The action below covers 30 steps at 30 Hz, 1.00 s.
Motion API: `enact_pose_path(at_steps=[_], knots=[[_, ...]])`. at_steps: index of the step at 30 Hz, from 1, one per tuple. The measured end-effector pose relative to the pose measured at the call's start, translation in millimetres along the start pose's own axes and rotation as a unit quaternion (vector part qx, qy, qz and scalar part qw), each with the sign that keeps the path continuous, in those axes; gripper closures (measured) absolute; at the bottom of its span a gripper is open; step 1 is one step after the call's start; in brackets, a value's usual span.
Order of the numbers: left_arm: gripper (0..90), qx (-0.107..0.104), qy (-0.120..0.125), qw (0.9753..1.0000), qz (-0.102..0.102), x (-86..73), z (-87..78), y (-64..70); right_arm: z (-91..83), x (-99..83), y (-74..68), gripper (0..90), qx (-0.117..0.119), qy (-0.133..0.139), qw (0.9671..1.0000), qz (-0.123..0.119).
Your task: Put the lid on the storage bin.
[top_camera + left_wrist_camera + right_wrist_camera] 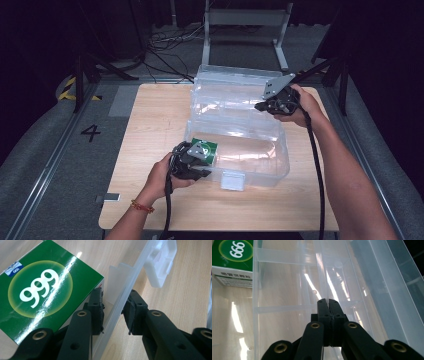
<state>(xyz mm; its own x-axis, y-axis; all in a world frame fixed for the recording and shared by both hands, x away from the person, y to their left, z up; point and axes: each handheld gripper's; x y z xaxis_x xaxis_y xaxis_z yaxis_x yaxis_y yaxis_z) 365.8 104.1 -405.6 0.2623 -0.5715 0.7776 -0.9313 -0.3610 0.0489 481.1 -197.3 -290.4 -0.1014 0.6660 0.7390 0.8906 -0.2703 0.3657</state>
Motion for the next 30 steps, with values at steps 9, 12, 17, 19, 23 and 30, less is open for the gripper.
enact_pose_path(at_steps=[9,12,17,19,23,30], knots=[[70.0,0.004,0.002,1.0000,-0.001,-0.2,0.2,1.4,-4.3,7.7,-8.2,90.0,-0.001,0.001,0.9999,-0.015],[70.0,0.005,0.002,1.0000,-0.001,-0.5,0.2,1.9,-7.0,9.3,-11.6,90.0,0.003,0.002,0.9998,-0.018],[69.9,0.005,0.001,1.0000,0.001,-0.2,0.1,1.6,-9.2,10.2,-15.4,90.0,0.003,0.004,0.9998,-0.018],[69.9,0.006,0.000,1.0000,0.000,-0.1,0.0,1.7,-10.4,9.8,-17.2,90.0,0.007,0.006,0.9998,-0.016],[69.7,0.006,0.000,1.0000,-0.001,0.1,0.1,1.8,-12.1,9.8,-20.7,90.0,0.004,0.008,0.9998,-0.018],[69.8,0.005,-0.001,1.0000,0.000,0.2,0.1,2.0,-15.5,9.3,-26.9,90.0,0.004,0.015,0.9997,-0.018]])
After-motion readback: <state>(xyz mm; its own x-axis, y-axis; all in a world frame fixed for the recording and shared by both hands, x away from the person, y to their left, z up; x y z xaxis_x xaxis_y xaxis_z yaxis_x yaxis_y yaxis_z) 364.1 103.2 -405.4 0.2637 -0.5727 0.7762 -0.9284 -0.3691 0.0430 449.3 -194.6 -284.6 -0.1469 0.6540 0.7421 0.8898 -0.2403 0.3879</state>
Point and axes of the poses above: each handheld gripper's, and its own axes: z roughly forward along the jaws, x roughly out of its top, y roughly to its right, and after that the axes turned 15 degrees about y, right-handed
